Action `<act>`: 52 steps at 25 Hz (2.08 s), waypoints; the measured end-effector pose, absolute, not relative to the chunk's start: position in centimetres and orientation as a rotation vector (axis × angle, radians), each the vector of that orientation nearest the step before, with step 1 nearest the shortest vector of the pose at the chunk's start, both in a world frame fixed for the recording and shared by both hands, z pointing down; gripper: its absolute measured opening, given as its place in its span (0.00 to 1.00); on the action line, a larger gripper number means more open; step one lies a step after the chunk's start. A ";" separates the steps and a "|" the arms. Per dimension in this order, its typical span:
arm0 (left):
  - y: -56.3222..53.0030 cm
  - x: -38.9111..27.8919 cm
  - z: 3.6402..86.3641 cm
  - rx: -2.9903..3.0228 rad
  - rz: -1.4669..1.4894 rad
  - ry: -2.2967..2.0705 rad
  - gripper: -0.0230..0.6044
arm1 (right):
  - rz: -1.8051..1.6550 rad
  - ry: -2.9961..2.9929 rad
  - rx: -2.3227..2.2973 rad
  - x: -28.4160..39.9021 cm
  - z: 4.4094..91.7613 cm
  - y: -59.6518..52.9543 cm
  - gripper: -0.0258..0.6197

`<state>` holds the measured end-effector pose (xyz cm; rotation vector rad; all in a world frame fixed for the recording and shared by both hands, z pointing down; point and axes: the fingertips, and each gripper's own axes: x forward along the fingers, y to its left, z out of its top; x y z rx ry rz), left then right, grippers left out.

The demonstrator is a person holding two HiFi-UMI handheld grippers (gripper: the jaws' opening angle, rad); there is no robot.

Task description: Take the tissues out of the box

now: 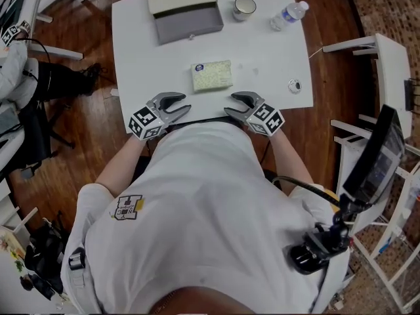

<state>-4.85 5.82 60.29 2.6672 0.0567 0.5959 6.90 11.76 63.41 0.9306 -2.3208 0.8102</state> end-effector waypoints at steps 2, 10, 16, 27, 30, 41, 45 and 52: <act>5.6 -5.2 60.3 2.665 0.601 0.051 0.28 | 0.806 -2.330 0.917 6.2 63.4 11.4 0.38; 6.0 -4.6 60.3 2.663 0.587 0.055 0.28 | 0.781 -2.354 0.859 5.1 63.0 11.3 0.38; 6.5 -4.6 60.4 2.663 0.592 0.065 0.28 | 0.760 -2.363 0.836 4.6 63.0 11.2 0.32; 6.2 -4.6 60.2 2.672 0.584 0.054 0.28 | 0.658 -2.334 0.867 5.2 62.6 10.3 0.04; 6.1 -4.5 60.3 2.673 0.581 0.058 0.28 | 0.653 -2.328 0.858 5.1 62.8 10.3 0.04; 6.2 -4.5 60.1 2.671 0.578 0.054 0.28 | 0.638 -2.328 0.833 4.8 62.5 10.4 0.04; 6.0 -4.5 60.0 2.672 0.577 0.052 0.28 | 0.638 -2.326 0.833 4.8 62.5 10.3 0.04; 5.9 -4.4 59.7 2.677 0.572 0.051 0.28 | 0.638 -2.329 0.831 4.8 62.3 10.3 0.04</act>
